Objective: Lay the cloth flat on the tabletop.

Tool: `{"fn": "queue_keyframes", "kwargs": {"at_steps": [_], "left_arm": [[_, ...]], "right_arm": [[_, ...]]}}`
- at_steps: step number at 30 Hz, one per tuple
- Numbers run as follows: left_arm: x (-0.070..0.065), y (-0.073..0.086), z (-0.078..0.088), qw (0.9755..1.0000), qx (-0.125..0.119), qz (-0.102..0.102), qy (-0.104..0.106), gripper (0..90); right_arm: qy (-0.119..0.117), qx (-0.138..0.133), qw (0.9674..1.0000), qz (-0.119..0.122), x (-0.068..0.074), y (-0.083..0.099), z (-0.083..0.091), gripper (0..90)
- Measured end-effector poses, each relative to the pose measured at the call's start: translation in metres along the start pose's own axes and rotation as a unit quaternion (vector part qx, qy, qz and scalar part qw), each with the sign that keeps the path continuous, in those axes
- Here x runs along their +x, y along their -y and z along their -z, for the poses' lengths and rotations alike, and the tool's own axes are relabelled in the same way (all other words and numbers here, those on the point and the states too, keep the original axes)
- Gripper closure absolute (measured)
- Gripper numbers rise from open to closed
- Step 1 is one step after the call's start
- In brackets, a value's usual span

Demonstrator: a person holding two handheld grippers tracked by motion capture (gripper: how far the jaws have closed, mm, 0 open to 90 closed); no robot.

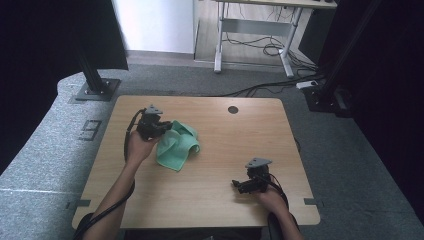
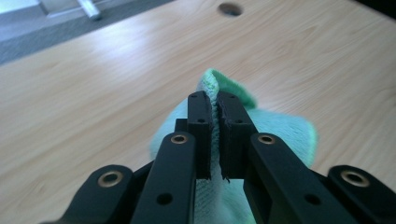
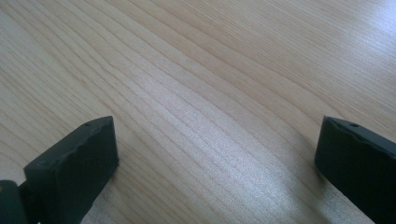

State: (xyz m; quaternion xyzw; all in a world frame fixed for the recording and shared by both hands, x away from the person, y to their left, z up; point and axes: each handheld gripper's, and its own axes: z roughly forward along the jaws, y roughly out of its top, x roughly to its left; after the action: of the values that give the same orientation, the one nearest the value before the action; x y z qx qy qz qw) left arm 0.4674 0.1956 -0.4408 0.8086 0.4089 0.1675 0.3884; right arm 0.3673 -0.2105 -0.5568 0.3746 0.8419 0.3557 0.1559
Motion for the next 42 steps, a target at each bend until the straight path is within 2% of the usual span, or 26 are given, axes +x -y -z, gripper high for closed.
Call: {"fn": "queue_keyframes", "kwargs": {"at_steps": [7,12,22,27,37,40,42], "left_arm": [[0.020,0.027,-0.002,0.9994,0.016,0.023,-0.020,84.1],[0.039,0.051,-0.007,0.9978,0.031,0.046,-0.037,83.9],[0.046,0.081,-0.021,0.9965,0.056,0.053,-0.030,82.5],[0.041,0.089,-0.026,0.9967,0.060,0.049,-0.024,82.1],[0.016,0.096,-0.023,0.9975,0.056,0.043,-0.011,80.4],[0.006,0.097,-0.023,0.9976,0.058,0.038,-0.003,80.3],[0.000,0.097,-0.023,0.9976,0.060,0.035,0.001,80.3]], "right_arm": [[0.000,0.000,1.0000,0.001,0.000,0.000,0.000,0.0],[0.000,0.000,1.0000,0.000,0.000,0.000,0.000,0.0],[0.000,0.000,1.0000,-0.001,0.000,0.000,0.000,0.0],[0.000,0.000,1.0000,0.000,0.000,0.000,0.000,0.0],[-0.005,0.009,0.9999,0.004,-0.001,-0.003,0.000,0.0],[-0.007,0.016,0.9998,0.001,0.000,-0.007,-0.001,4.5],[-0.025,0.013,0.9996,-0.002,0.003,-0.012,-0.002,8.8]]}}
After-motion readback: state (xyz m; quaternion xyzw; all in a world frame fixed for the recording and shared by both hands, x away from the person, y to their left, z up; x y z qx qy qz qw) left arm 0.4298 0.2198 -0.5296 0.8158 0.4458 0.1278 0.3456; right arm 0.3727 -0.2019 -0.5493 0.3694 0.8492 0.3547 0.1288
